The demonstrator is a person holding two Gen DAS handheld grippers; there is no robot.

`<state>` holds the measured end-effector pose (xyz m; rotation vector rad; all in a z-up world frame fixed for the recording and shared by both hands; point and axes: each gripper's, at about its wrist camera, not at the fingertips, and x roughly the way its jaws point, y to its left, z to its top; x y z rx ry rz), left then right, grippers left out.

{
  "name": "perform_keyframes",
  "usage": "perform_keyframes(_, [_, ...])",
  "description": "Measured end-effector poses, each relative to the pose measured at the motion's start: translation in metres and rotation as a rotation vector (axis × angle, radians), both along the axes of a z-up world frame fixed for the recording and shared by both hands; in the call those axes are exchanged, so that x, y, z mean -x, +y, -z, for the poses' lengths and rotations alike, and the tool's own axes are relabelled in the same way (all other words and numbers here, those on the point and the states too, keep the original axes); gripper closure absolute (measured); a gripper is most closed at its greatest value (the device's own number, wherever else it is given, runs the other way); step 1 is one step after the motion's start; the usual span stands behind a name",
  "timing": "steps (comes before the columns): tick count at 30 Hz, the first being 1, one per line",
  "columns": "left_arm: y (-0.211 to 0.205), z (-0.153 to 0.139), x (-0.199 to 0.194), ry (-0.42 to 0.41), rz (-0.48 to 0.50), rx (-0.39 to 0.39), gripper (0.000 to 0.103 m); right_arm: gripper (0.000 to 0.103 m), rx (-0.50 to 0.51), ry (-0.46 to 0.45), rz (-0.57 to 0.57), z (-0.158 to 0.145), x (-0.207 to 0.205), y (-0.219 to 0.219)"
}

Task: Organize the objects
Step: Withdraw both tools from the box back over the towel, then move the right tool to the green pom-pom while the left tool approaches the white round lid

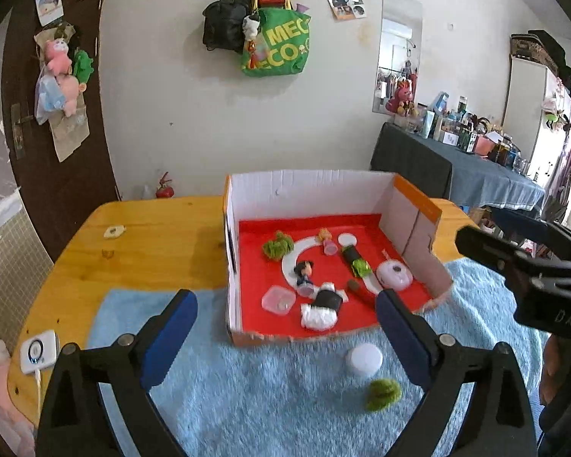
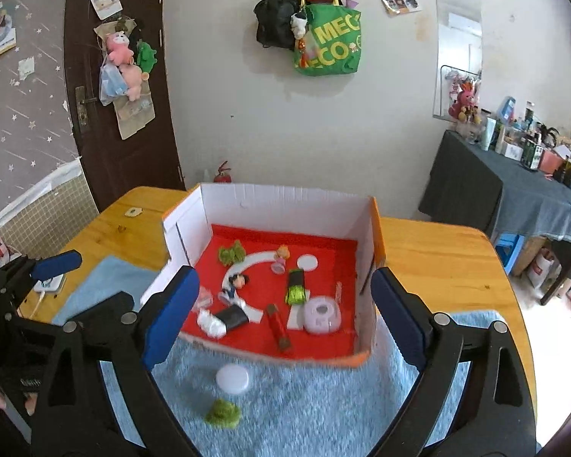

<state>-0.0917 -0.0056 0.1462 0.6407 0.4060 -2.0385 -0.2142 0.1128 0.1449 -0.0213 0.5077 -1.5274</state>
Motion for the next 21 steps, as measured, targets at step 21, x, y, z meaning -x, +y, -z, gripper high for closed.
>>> perform_keyframes(21, [0.023, 0.086, -0.008, -0.031, 0.022, -0.144, 0.004, 0.008, -0.089, -0.030, 0.093, 0.103, 0.038, 0.012])
